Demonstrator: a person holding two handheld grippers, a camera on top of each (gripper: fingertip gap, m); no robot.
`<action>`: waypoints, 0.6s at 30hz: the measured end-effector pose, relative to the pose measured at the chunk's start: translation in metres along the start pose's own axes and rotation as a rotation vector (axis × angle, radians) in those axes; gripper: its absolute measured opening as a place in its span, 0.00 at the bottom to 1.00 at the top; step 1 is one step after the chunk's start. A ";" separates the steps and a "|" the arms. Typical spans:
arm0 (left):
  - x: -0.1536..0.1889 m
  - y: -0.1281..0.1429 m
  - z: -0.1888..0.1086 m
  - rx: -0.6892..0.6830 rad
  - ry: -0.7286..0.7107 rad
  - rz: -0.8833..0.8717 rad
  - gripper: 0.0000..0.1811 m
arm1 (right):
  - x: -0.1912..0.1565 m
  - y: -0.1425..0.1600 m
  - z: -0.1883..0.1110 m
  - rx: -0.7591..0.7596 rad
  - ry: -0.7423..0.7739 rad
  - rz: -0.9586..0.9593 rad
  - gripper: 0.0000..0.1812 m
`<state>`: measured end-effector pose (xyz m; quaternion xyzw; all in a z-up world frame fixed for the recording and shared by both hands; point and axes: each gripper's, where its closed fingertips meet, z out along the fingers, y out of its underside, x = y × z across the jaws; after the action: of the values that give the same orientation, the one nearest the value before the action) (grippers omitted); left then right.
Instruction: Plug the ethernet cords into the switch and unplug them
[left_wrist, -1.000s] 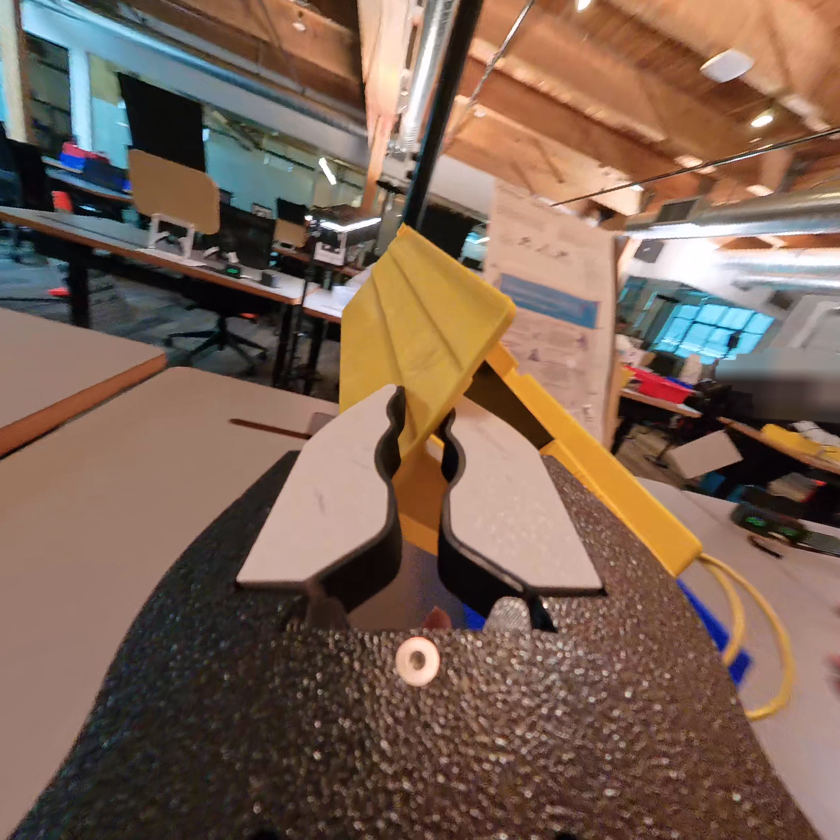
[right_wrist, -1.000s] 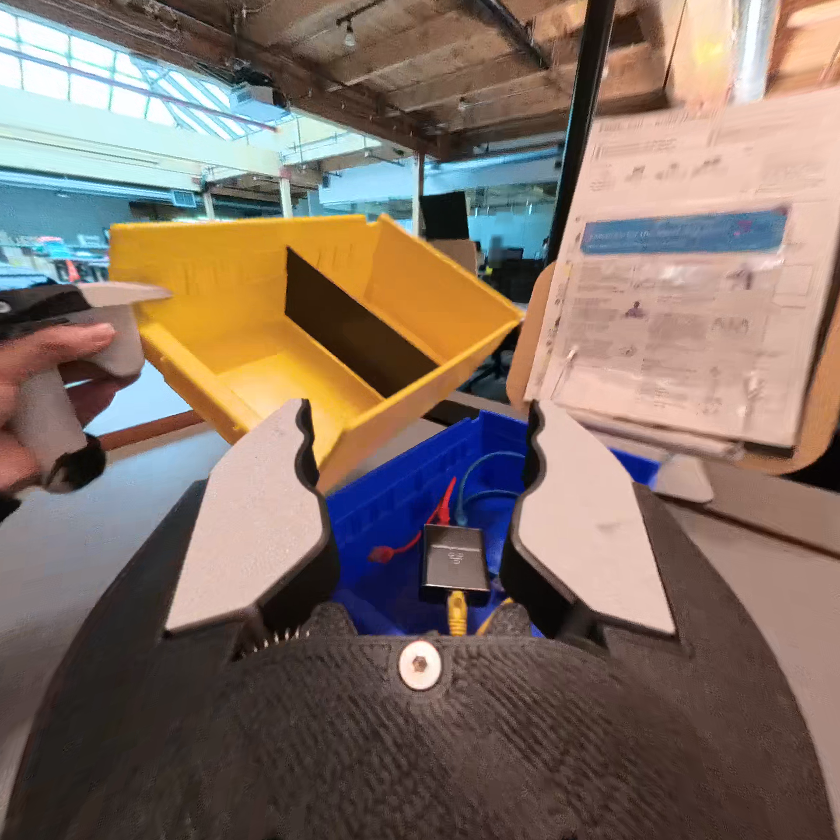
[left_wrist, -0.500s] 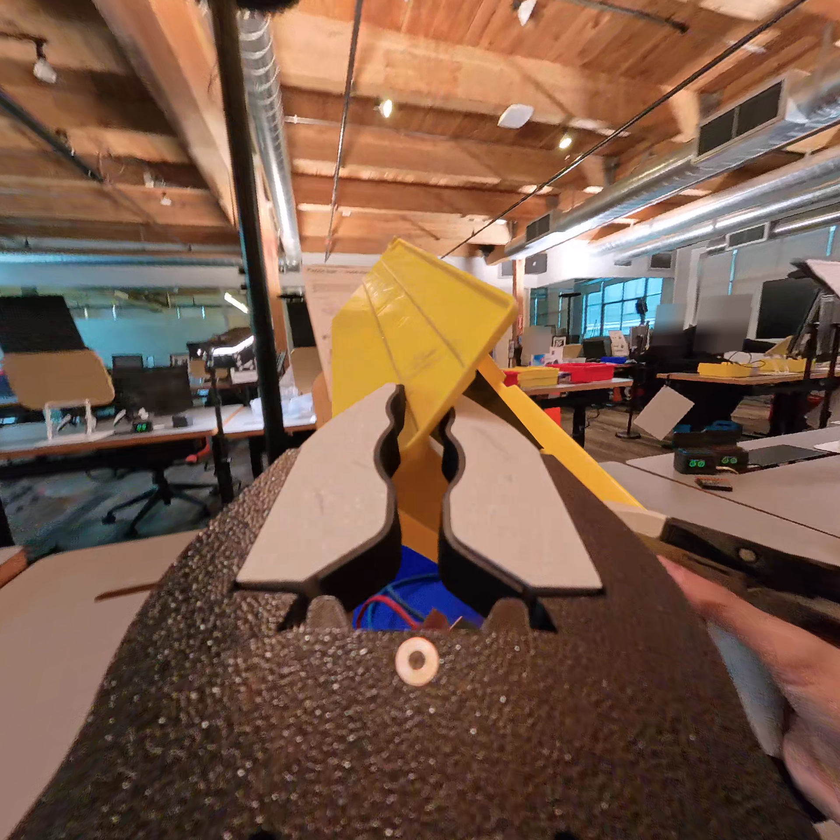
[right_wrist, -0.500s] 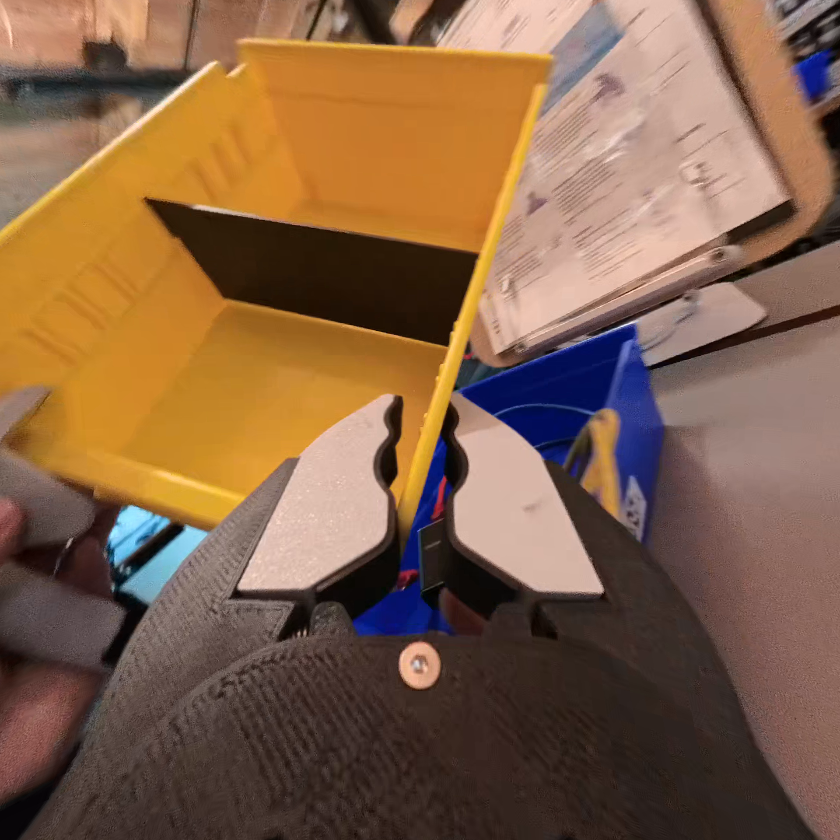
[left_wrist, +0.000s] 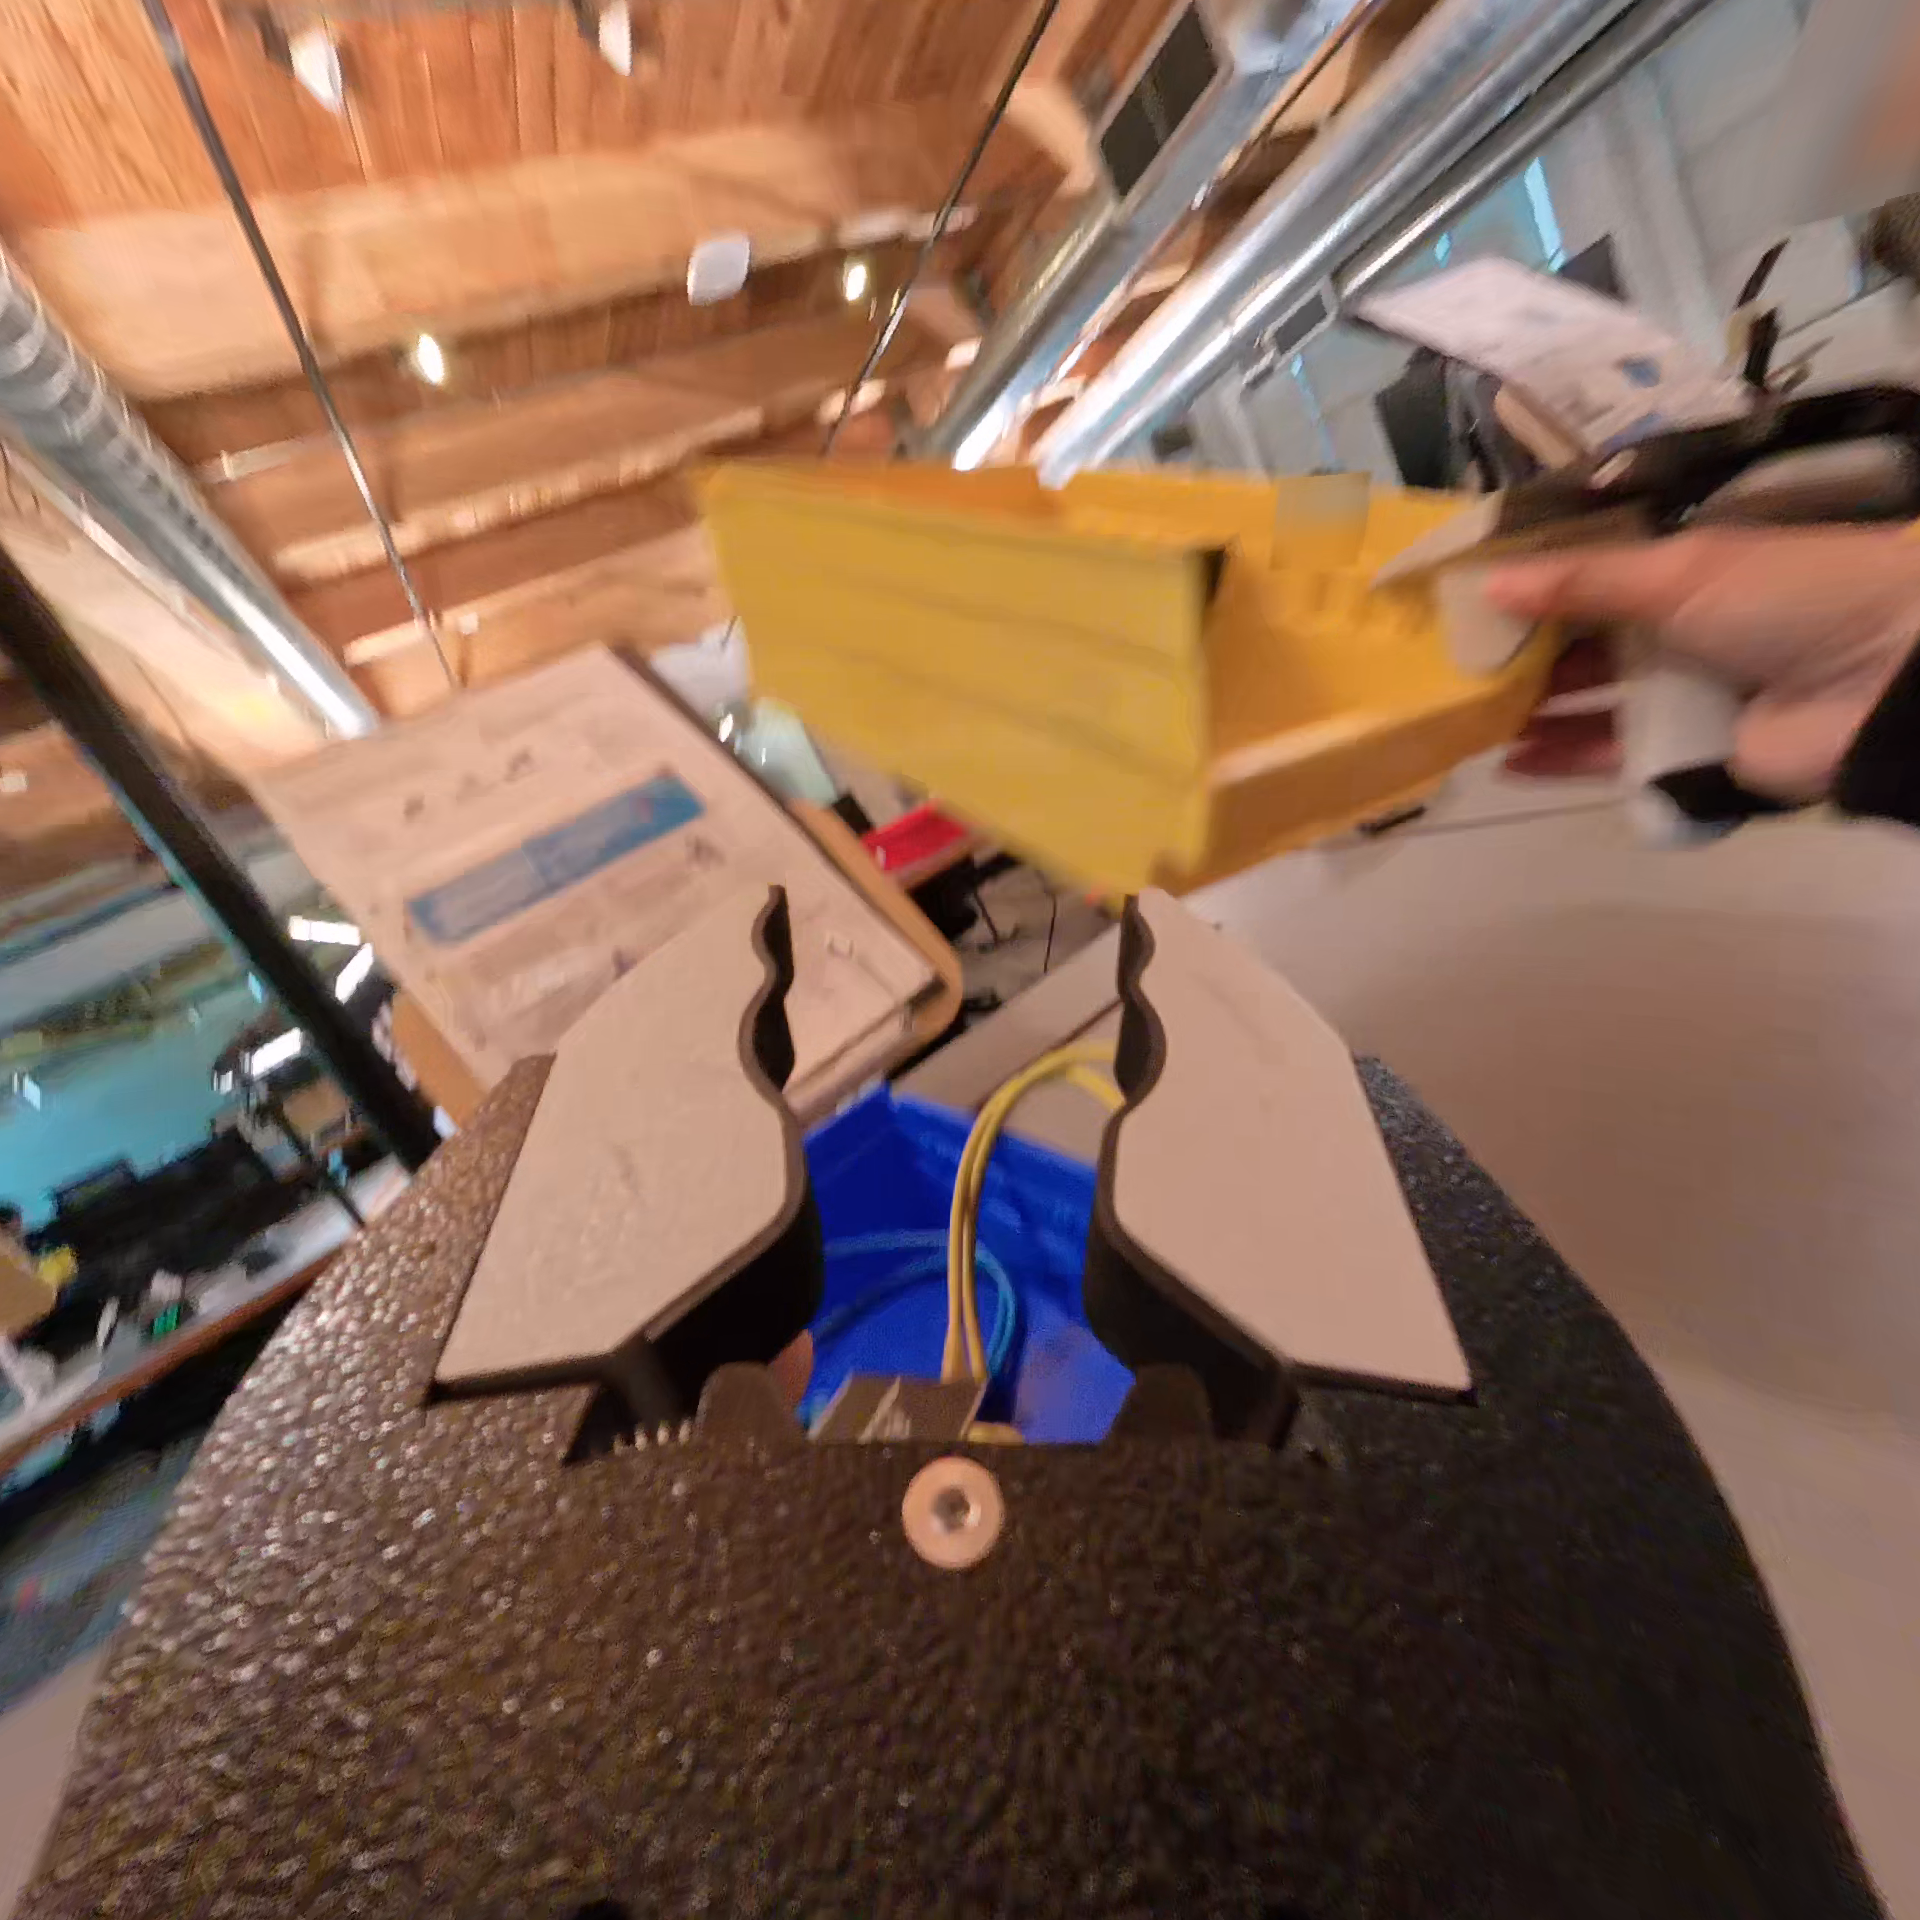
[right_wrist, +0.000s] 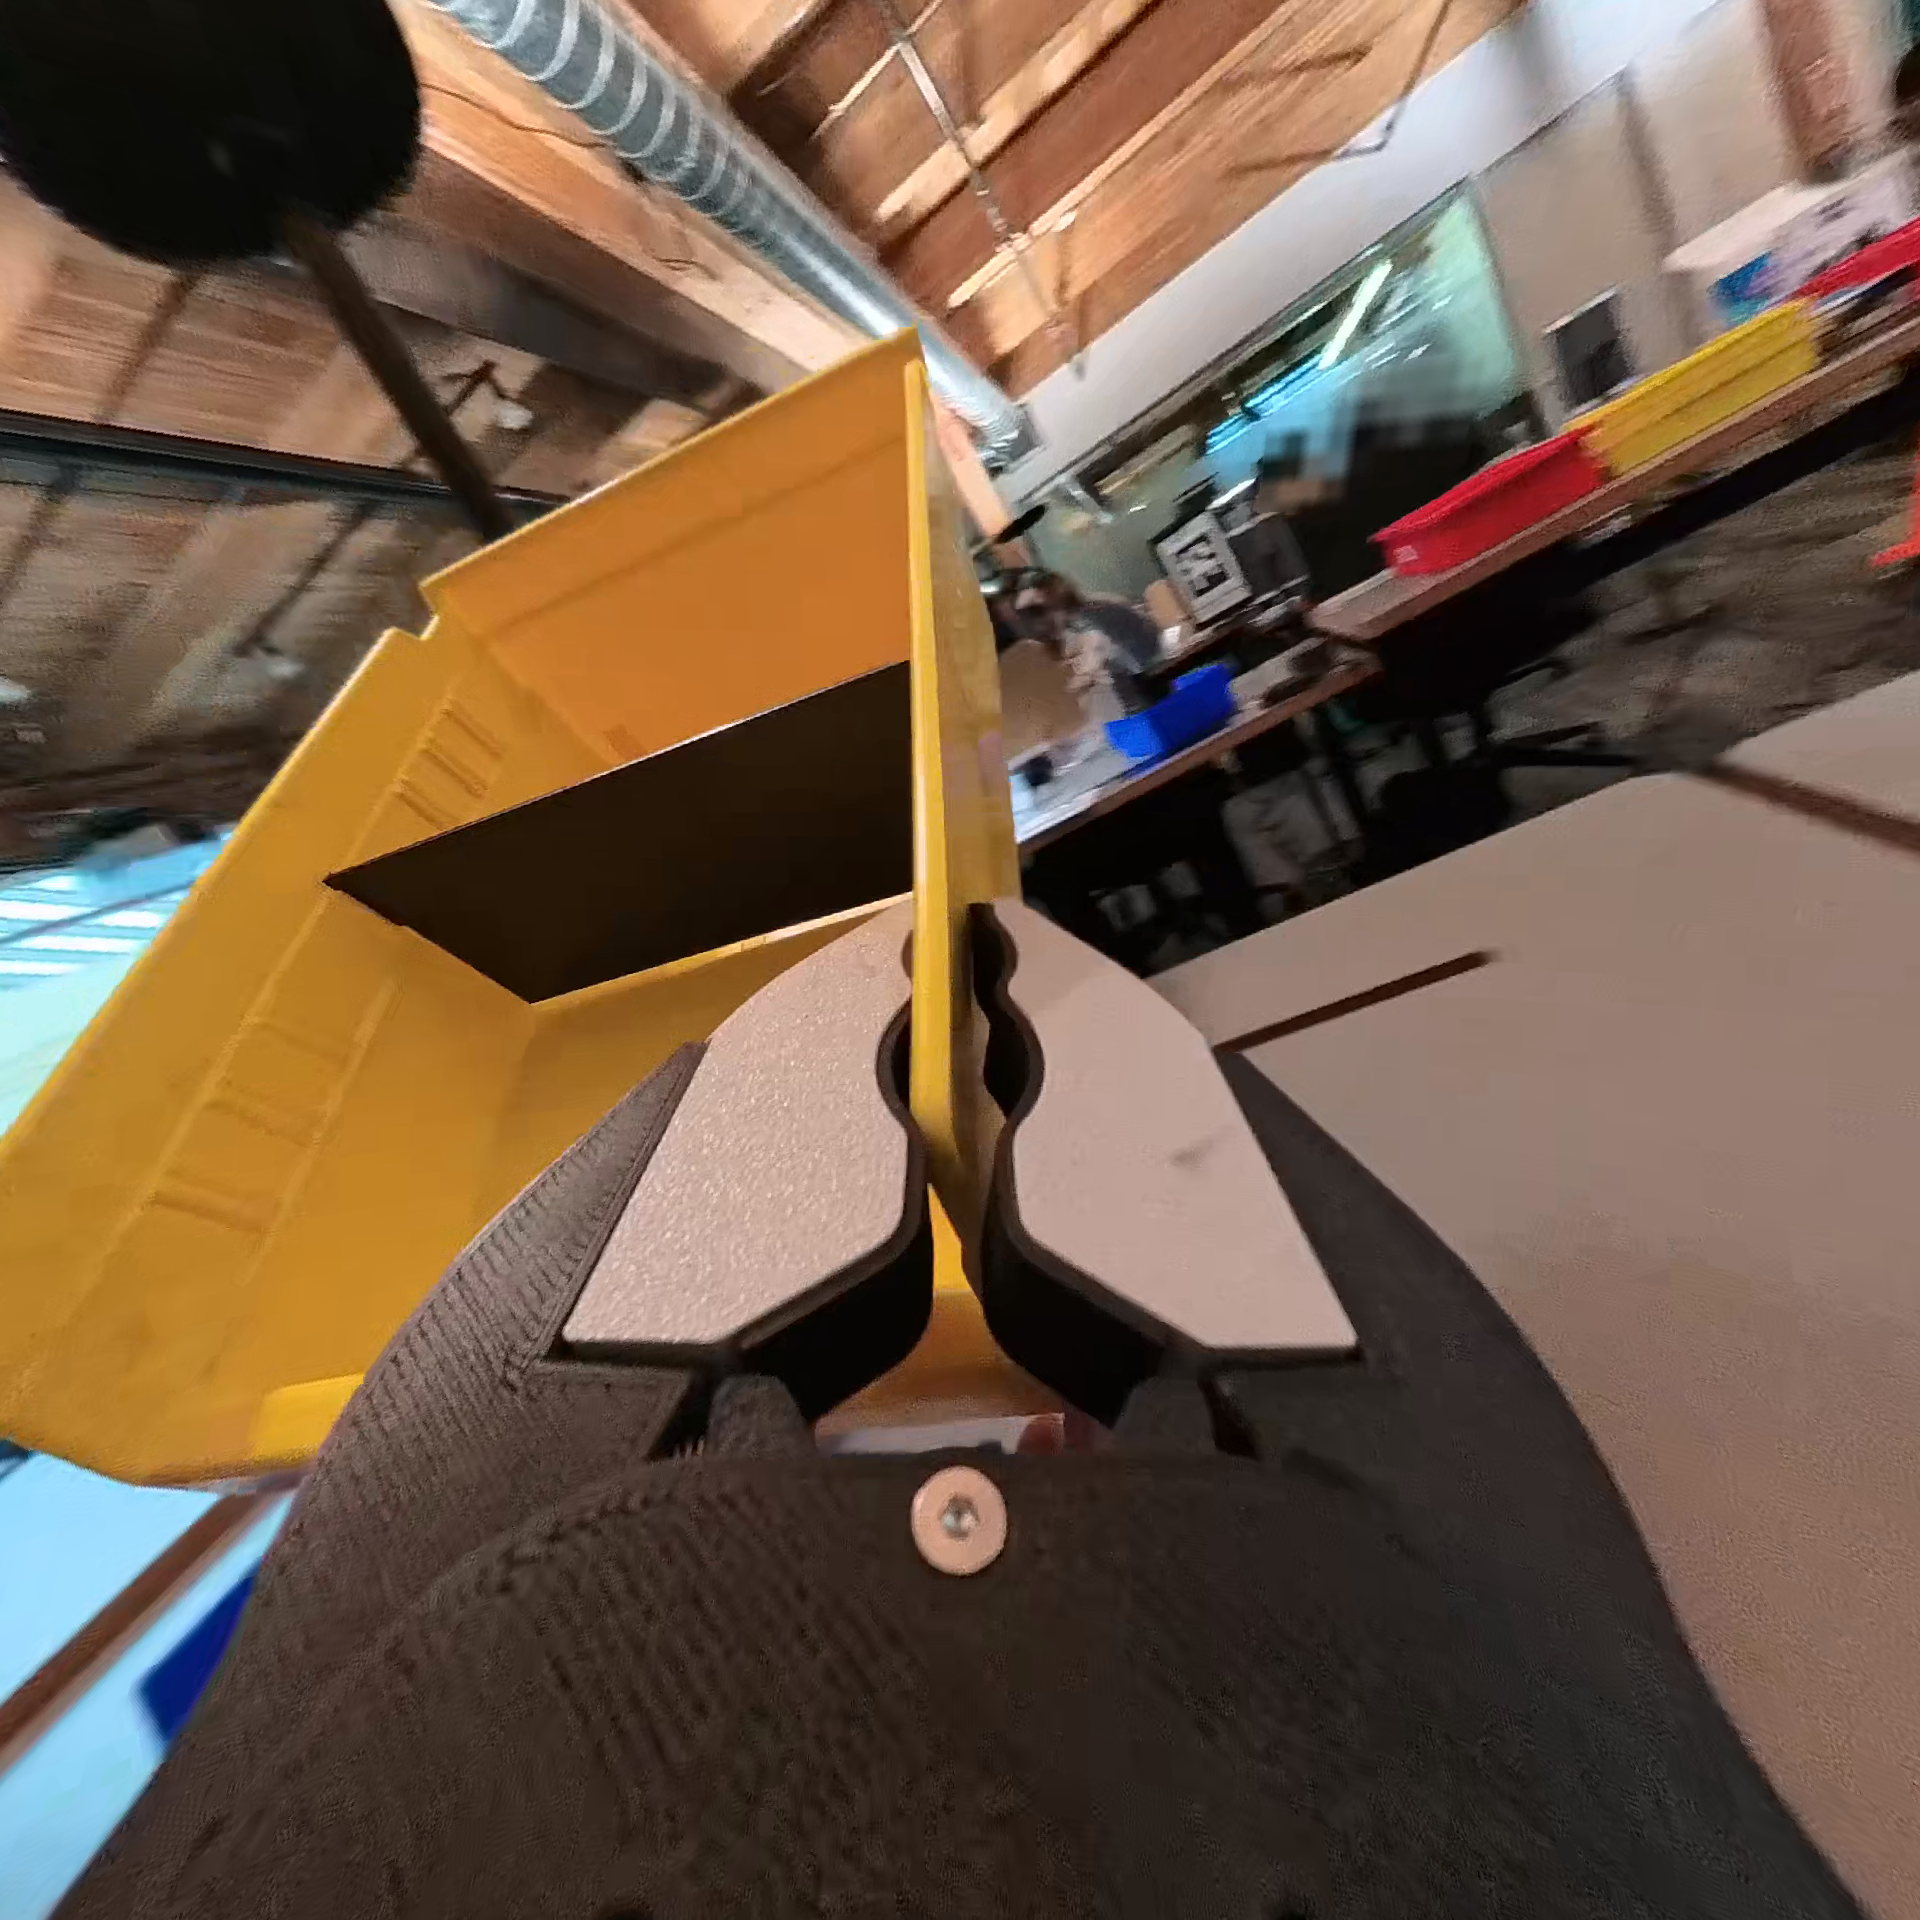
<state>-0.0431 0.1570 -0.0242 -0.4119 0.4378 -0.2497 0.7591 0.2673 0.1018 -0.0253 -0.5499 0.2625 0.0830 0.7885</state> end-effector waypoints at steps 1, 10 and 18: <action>-0.010 0.016 -0.006 -0.066 -0.024 -0.023 0.33 | 0.020 -0.009 -0.006 0.002 0.035 -0.025 0.02; -0.106 0.185 -0.066 -0.637 -0.307 -0.375 0.38 | 0.155 -0.002 -0.043 -0.217 0.295 -0.183 0.02; -0.106 0.215 -0.064 -0.676 -0.323 -0.469 0.04 | 0.198 0.043 -0.034 -0.411 0.384 -0.221 0.02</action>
<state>-0.1472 0.3246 -0.1746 -0.7592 0.2652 -0.1903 0.5631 0.4063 0.0559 -0.1696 -0.7289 0.3231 -0.0571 0.6009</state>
